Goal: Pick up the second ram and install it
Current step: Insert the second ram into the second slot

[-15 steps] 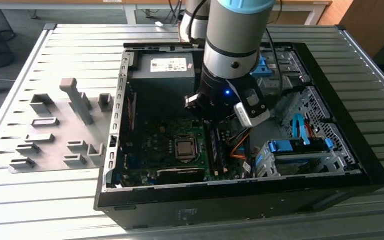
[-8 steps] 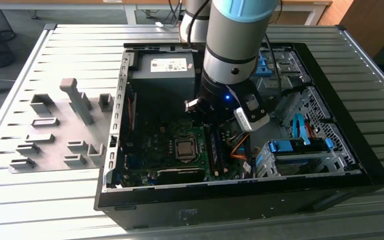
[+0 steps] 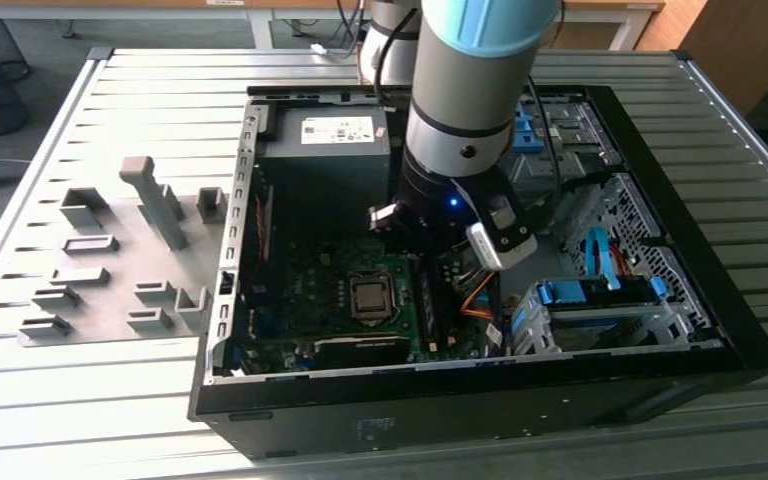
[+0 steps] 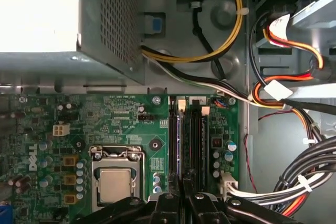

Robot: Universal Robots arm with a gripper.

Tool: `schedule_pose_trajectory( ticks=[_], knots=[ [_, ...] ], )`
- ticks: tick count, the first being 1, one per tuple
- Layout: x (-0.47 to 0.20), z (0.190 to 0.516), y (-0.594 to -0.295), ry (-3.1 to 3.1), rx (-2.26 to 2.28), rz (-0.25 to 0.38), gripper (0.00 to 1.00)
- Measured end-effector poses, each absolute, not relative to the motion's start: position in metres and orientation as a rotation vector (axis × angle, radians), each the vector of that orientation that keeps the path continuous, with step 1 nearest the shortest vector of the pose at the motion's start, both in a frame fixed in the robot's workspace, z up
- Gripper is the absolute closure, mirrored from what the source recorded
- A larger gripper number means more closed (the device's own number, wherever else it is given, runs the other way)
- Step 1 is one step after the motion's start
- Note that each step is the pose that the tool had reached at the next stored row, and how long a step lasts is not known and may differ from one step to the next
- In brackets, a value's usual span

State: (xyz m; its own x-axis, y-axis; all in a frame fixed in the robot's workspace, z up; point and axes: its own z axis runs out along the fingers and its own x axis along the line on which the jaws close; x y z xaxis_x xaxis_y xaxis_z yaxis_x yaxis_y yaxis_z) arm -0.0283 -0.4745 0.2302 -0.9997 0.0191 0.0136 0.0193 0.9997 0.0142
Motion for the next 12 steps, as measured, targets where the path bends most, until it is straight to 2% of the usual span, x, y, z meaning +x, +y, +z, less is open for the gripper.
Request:
schedule_pose_trajectory(
  ticks=[12],
  knots=[
    [-0.0271, 0.2288, -0.4774, -3.128, -0.036, -0.023, 0.86]
  ],
)
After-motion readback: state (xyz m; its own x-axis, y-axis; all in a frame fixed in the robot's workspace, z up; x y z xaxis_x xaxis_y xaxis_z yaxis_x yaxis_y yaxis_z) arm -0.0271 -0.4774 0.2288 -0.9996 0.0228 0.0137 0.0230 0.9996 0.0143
